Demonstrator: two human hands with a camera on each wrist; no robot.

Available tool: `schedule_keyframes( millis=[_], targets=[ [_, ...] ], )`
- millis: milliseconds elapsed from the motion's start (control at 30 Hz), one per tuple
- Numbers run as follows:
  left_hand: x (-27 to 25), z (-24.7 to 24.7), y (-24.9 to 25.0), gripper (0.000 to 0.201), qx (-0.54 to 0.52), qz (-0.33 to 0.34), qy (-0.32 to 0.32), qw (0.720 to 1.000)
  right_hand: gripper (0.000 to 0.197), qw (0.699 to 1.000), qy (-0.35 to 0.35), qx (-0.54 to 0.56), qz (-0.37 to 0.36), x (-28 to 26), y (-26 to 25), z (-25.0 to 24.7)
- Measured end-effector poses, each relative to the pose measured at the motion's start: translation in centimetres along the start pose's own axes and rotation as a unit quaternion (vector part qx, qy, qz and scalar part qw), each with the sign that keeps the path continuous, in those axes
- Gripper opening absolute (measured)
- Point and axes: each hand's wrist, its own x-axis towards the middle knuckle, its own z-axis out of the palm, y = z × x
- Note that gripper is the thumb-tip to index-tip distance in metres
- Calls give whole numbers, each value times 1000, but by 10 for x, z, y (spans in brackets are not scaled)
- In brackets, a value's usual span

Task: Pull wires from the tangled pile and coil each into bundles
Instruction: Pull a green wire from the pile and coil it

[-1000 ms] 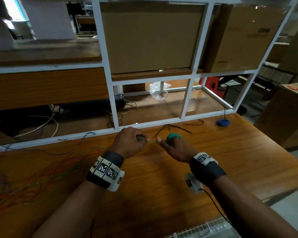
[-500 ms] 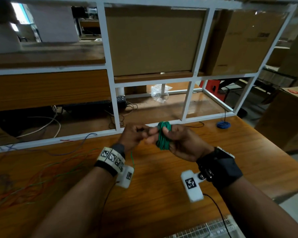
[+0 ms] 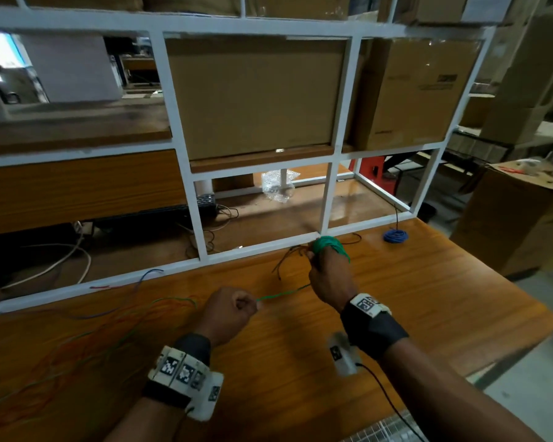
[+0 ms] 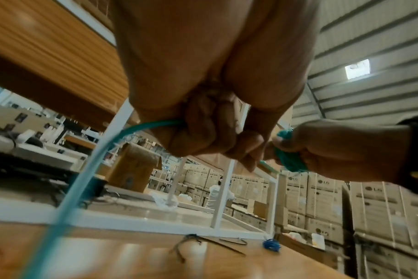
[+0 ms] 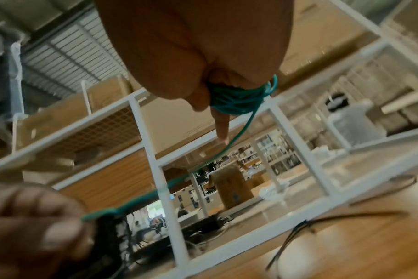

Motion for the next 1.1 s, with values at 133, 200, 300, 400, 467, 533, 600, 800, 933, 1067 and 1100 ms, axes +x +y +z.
schedule_keyframes(
  millis=[133,200,300,400,467,533,600,800,933,1067,1100],
  targets=[
    [5,-58,11,8,78,79,57,992,42,969,-244,-24,14,-17,4,-14],
    [17,-74,25,9,119,145,60,980,78,926,-377,-15,12,-32,-18,-20],
    [39,-85,49,12,153,199,72,965,96,848,-524,78,13,-48,-46,-18],
    [61,-86,51,8,55,146,53,986,72,802,-556,211,-57,-50,-55,-24],
    [67,-79,46,5,-26,131,40,990,62,753,-547,358,-70,-47,-59,-31],
    [65,-62,38,12,-57,138,32,988,60,659,-535,527,-43,-40,-66,-41],
    [56,-36,33,31,-126,124,13,984,60,589,-492,641,-27,-29,-71,-53],
    [18,21,34,23,-294,-29,-59,953,74,647,-238,722,59,3,-64,-58],
    [-2,8,12,23,-100,21,-59,993,66,838,-92,528,103,7,-37,-47],
    [-6,-42,18,11,2,45,-9,999,65,941,-167,264,130,-11,-20,-35],
    [-4,-55,25,7,41,64,-1,997,77,956,-200,181,114,-17,-18,-30]
  ],
)
